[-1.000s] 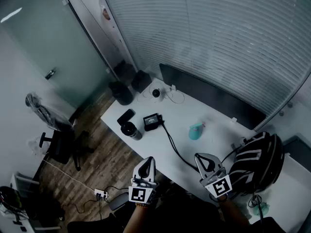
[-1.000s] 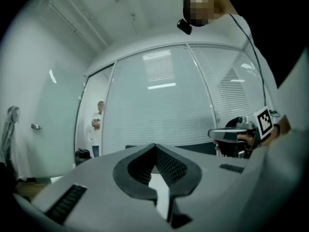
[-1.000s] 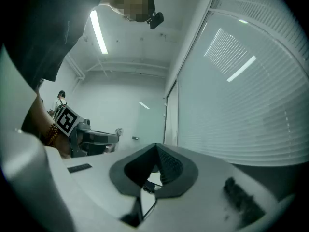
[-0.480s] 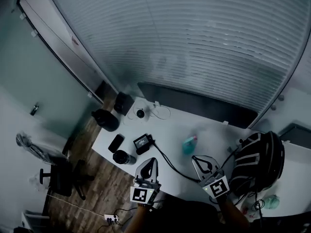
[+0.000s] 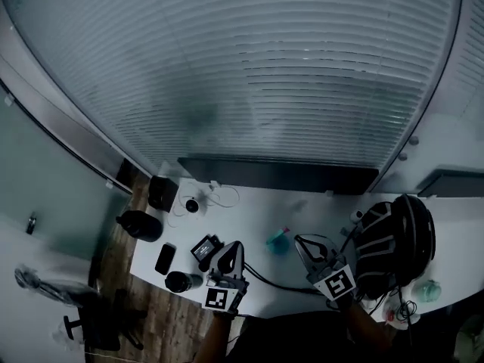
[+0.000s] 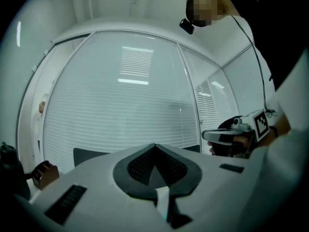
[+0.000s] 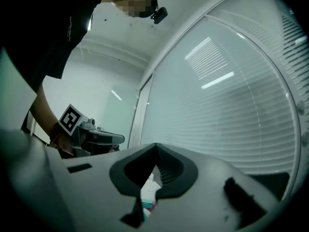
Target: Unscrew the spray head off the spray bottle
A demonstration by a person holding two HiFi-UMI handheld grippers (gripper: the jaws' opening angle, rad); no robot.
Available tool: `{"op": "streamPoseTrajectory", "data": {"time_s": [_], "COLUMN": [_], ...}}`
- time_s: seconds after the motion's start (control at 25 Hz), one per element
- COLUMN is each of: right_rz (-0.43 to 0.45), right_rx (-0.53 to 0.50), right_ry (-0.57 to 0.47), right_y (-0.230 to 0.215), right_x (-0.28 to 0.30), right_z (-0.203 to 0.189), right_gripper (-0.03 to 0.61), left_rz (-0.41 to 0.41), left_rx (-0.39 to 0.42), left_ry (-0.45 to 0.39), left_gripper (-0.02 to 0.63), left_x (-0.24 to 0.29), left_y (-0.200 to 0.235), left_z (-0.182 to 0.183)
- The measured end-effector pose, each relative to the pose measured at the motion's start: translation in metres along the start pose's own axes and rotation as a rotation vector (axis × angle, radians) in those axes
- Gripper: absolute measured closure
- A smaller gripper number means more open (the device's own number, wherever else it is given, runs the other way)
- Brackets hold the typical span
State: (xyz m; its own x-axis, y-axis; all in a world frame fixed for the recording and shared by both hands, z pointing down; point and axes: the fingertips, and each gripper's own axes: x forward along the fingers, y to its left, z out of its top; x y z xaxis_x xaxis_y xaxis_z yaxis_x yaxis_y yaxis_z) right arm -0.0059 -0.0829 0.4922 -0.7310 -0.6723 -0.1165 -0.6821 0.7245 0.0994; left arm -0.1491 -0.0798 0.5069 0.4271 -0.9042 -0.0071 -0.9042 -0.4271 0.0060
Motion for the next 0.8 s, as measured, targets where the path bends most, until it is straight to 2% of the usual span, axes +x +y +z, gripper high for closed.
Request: {"op": "streamPoseTrajectory", "data": {"time_s": [0.12, 0.28, 0.44, 0.8], "right_rz": [-0.063, -0.109, -0.088, -0.061], "right_rx": [-0.009, -0.006, -0.016, -0.03], "right_ry": [0.006, -0.013, 0.024, 0.027], "right_y": [-0.014, -0.023, -0.019, -0.016], "right_x": [-0.001, -0.01, -0.017, -0.023], "right_z": [-0.003, 0.0, -0.011, -0.017], "right_gripper": [0.577, 0.578, 0.578, 0.577], "left_rz": [-0.057, -0.081, -0.09, -0.057], "left_rx": [0.007, 0.004, -0.001, -0.011], "left_ry": [0.015, 0.016, 0.026, 0.038], "left_gripper": [0.615, 0.615, 0.615, 0.615], "left_x": [0.014, 0.023, 0.021, 0.011], "left_y": [0.005, 0.003, -0.006, -0.007], "left_z": [-0.005, -0.006, -0.012, -0.022]}}
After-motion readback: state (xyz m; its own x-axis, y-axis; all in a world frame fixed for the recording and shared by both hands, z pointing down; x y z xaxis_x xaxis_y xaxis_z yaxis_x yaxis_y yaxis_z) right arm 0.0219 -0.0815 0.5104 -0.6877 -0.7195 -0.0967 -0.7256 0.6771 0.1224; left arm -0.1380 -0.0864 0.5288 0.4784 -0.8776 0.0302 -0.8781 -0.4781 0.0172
